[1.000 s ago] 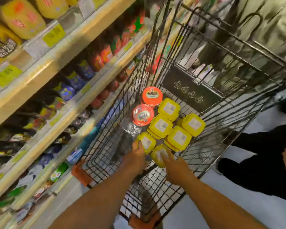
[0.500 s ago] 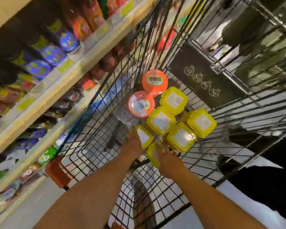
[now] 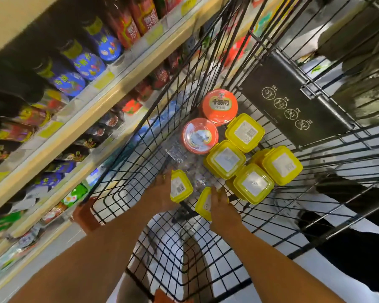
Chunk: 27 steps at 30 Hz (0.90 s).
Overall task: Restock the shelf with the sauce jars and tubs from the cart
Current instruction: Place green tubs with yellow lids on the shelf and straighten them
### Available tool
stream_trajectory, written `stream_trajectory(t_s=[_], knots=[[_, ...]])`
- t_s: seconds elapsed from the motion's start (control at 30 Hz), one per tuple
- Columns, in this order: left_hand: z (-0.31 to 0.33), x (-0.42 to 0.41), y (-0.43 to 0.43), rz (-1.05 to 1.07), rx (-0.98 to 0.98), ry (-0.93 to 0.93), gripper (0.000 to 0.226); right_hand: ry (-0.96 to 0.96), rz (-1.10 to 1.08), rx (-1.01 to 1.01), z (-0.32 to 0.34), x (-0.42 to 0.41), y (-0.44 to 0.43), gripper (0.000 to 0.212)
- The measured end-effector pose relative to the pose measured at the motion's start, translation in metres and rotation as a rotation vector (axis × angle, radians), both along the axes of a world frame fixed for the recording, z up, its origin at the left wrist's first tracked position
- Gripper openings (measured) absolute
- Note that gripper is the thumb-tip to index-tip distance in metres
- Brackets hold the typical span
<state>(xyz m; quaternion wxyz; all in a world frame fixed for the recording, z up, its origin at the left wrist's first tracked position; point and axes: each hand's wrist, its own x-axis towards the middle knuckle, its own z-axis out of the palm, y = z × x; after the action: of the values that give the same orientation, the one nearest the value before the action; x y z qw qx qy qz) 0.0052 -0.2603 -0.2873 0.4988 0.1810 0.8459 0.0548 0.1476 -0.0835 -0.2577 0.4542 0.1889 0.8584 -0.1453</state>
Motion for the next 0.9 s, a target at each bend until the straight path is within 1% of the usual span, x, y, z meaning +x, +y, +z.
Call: stream_trajectory(t_s=[0.1, 0.2, 0.3, 0.37, 0.43, 0.5, 0.57, 0.67, 0.73, 0.8, 0.9], knots=[[0.002, 0.011, 0.004, 0.057, -0.011, 0.047, 0.143, 0.017, -0.019, 0.078, -0.007, 0.002, -0.006, 0.115], [-0.002, 0.022, 0.009, 0.062, -0.001, 0.137, 0.141, 0.054, 0.035, 0.189, -0.011, 0.002, -0.01, 0.118], [-0.005, 0.026, 0.014, 0.126, 0.036, 0.113, 0.131, 0.104, 0.081, 0.22, -0.016, 0.003, -0.01, 0.118], [-0.003, 0.024, 0.016, 0.161, 0.048, 0.092, 0.128, 0.103, 0.048, 0.17, -0.018, 0.002, -0.009, 0.124], [0.003, 0.02, 0.015, 0.17, 0.075, 0.084, 0.127, 0.077, 0.011, 0.096, -0.016, -0.002, -0.007, 0.125], [0.013, 0.015, 0.009, 0.168, 0.103, 0.068, 0.129, 0.048, -0.019, 0.031, -0.012, -0.004, -0.004, 0.124], [0.027, 0.011, 0.001, 0.171, 0.141, 0.039, 0.132, 0.062, -0.083, -0.04, -0.003, -0.005, 0.0, 0.126], [0.056, 0.009, -0.011, 0.165, 0.172, 0.019, 0.127, 0.101, -0.168, -0.132, 0.021, -0.007, 0.006, 0.128], [0.075, 0.01, -0.018, 0.162, 0.173, 0.007, 0.128, 0.099, -0.188, -0.159, 0.039, -0.009, 0.01, 0.129], [0.096, 0.011, -0.023, 0.17, 0.191, 0.0, 0.132, 0.13, -0.236, -0.196, 0.06, -0.011, 0.015, 0.134], [0.133, 0.007, -0.032, 0.219, 0.244, 0.003, 0.13, 0.189, -0.258, -0.258, 0.088, -0.017, 0.023, 0.14]])
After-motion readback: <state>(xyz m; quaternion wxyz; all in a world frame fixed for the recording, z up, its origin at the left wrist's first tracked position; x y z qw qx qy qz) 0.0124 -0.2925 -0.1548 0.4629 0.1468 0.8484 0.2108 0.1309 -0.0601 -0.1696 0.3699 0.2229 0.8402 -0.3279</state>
